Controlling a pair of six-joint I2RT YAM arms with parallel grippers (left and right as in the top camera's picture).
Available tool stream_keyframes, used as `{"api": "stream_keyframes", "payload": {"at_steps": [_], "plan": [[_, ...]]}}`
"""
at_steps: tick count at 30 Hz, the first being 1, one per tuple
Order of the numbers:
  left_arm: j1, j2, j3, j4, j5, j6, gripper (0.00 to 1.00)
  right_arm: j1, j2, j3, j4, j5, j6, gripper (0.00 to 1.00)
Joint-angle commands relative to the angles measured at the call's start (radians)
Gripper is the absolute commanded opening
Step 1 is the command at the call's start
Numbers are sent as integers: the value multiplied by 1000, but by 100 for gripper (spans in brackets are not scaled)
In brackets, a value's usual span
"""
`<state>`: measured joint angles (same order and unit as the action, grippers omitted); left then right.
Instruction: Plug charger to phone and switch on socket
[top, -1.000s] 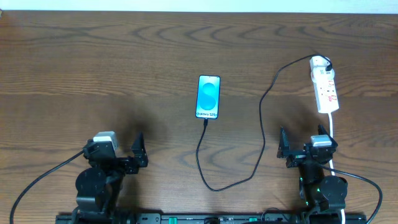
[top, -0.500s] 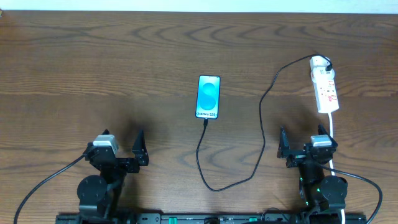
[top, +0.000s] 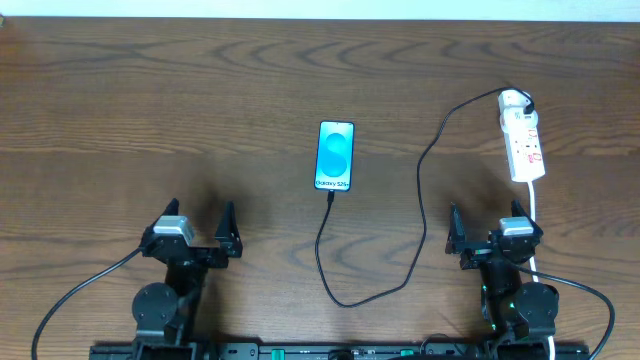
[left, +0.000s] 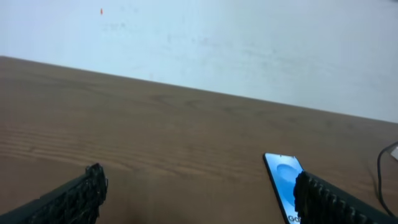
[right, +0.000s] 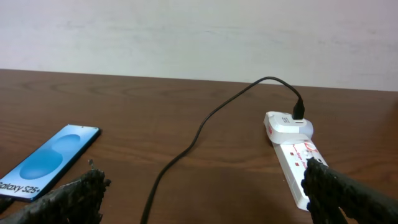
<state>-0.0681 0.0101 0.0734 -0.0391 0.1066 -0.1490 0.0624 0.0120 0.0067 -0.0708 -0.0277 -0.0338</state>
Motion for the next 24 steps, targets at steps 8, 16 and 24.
{"api": "stream_keyframes", "payload": {"at_steps": [8,16,24], "plan": [[1,-9,-69,189,13,18,98,3,-6,-1,-5,6,11,99],[6,-9,-69,212,9,54,98,3,-6,-1,-5,6,11,99],[6,-9,-69,93,-34,115,98,3,-6,-1,-5,6,11,99]]}}
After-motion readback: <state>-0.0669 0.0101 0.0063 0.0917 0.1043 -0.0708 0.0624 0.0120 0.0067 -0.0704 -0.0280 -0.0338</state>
